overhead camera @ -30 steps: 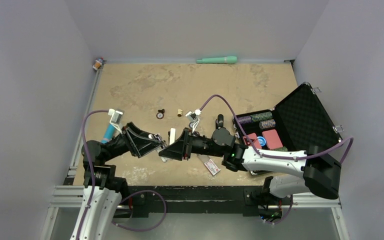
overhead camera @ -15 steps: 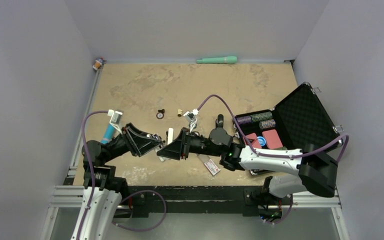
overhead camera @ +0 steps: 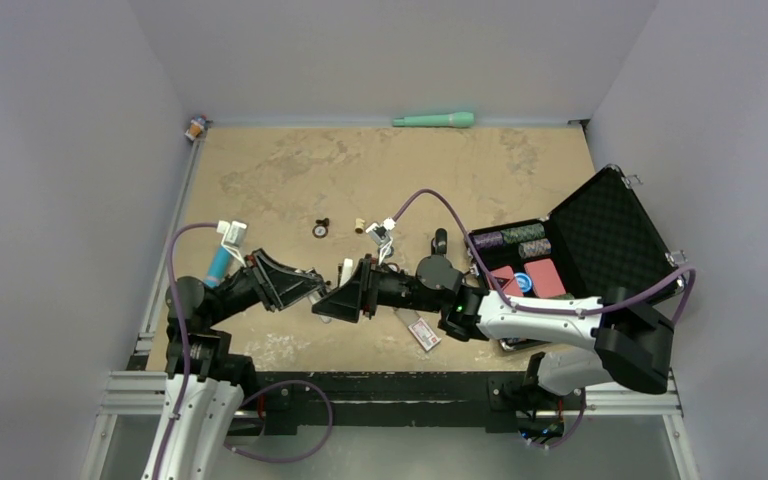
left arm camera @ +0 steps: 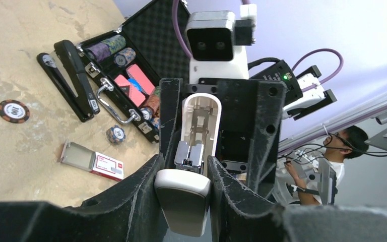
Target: Unload the staples from the stapler
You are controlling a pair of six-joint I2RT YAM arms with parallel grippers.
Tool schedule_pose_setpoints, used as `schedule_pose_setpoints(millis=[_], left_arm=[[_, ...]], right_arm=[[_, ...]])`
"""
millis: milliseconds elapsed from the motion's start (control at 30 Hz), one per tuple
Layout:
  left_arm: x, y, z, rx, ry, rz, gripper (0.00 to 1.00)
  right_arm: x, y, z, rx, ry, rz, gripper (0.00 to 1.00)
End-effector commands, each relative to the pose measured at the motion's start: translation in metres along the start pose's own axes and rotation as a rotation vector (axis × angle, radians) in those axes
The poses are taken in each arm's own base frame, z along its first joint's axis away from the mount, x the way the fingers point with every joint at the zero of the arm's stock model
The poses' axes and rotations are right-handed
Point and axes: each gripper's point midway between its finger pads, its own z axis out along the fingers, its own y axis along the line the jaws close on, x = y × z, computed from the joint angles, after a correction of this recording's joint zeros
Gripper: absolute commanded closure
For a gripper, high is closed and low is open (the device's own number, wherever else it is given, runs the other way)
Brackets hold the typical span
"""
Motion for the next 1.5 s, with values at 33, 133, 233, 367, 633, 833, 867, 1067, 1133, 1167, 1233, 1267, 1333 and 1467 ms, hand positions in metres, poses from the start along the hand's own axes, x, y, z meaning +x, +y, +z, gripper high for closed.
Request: schedule_pose_setpoints(millis=[33,133,233,367,633,833,867,1067,1133,1167,1233,1267,1333,1467], left_arm=[[-0.008,-0.003,-0.001,-0.041,-0.020,0.053,1.00],[-0.005,0.005,-0.002,-0.087,-0.010,0.035,1.00],[-0.006,0.009,-0.003,-0.124,-0.007,0.035,1.00],[-0.005,0.014,-0.004,-0.157,-0.005,0.030,1.00],[-0.010,0.024,-0.005,-0.235,0.005,0.017,1.00],[-0.007,0.044,-0.007,-0.325,0.023,-0.003,1.00],[-0.006,0.048,-0.007,-0.337,0.029,-0.014,1.00],[0.001,0.076,-0.006,-0.407,0.067,-0.080,1.00],[0.001,0.082,-0.006,-0.429,0.072,-0.087,1.00],[0.001,0.084,-0.006,-0.440,0.078,-0.083,1.00],[-0.002,0.088,-0.008,-0.481,0.094,-0.067,1.00],[-0.004,0.091,-0.011,-0.514,0.105,-0.057,1.00],[-0.005,0.098,-0.017,-0.594,0.133,-0.062,1.00],[-0.006,0.108,-0.020,-0.666,0.176,-0.077,1.00]], right_arm=[[-0.019,0.021,0.006,-0.049,-0.066,-0.004,0.17],[-0.017,0.014,0.004,-0.018,-0.064,-0.001,0.10],[-0.017,0.006,0.001,0.027,-0.066,-0.001,0.07],[-0.014,-0.013,-0.005,0.118,-0.070,0.009,0.06],[-0.005,-0.047,-0.029,0.284,-0.078,0.026,0.05],[-0.010,-0.056,-0.057,0.392,-0.109,-0.003,0.07],[-0.012,-0.056,-0.062,0.407,-0.119,-0.005,0.07],[-0.023,-0.044,-0.086,0.402,-0.193,0.014,0.12],[-0.024,-0.043,-0.090,0.404,-0.207,0.019,0.15],[-0.025,-0.045,-0.091,0.412,-0.214,0.021,0.17],[-0.024,-0.050,-0.092,0.432,-0.217,0.023,0.21],[-0.024,-0.051,-0.091,0.437,-0.215,0.024,0.24],[-0.025,-0.054,-0.087,0.452,-0.214,0.022,0.27],[-0.028,-0.057,-0.072,0.463,-0.204,0.021,0.41]])
